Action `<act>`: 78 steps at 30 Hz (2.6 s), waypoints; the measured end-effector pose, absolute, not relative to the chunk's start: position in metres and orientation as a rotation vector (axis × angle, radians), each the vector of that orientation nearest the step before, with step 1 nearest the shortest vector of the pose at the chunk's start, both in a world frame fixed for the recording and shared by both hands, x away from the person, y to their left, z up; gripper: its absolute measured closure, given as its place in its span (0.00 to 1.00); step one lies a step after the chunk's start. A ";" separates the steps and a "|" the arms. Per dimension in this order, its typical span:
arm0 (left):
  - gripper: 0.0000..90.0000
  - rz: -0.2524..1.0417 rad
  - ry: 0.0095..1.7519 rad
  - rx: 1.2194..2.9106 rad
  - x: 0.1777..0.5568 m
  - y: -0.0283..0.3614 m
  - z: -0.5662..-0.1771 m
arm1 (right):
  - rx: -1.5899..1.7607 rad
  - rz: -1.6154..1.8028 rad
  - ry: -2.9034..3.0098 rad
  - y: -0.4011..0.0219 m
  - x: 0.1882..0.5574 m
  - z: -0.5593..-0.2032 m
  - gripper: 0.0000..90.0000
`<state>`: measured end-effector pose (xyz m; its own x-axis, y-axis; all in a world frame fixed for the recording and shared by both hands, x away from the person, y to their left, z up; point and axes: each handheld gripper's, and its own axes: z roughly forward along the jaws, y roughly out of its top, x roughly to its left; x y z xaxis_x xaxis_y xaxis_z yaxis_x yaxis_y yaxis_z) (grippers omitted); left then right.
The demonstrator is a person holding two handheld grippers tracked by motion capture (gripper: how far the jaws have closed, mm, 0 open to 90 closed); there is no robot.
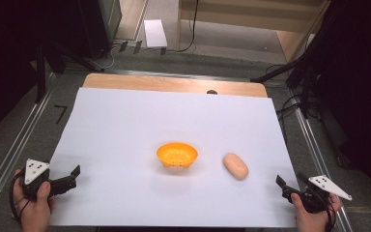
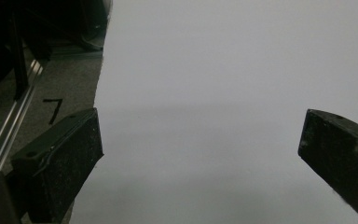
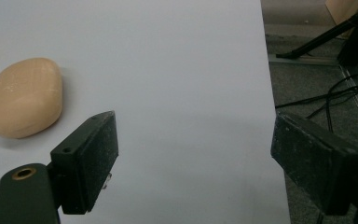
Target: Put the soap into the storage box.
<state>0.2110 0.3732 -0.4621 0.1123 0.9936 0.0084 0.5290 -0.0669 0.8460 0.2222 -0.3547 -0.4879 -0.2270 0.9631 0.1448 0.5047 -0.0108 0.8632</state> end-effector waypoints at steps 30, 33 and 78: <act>0.00 0.845 1.507 1.690 0.211 0.373 -0.462 | 1.425 0.979 1.798 -0.347 0.226 -0.475 0.38; 0.00 0.848 1.508 1.697 0.211 0.372 -0.462 | 1.394 1.044 1.806 -0.345 0.228 -0.471 0.43; 0.00 0.857 1.516 1.698 0.212 0.371 -0.462 | 1.469 0.868 2.281 -0.293 0.285 -0.443 0.09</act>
<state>0.2118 0.3714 -0.4624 0.0986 0.9948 0.0268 0.5361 -0.0758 0.8408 0.2846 -0.2929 -0.4433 -0.4365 0.8964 0.0763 0.7203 0.2974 0.6267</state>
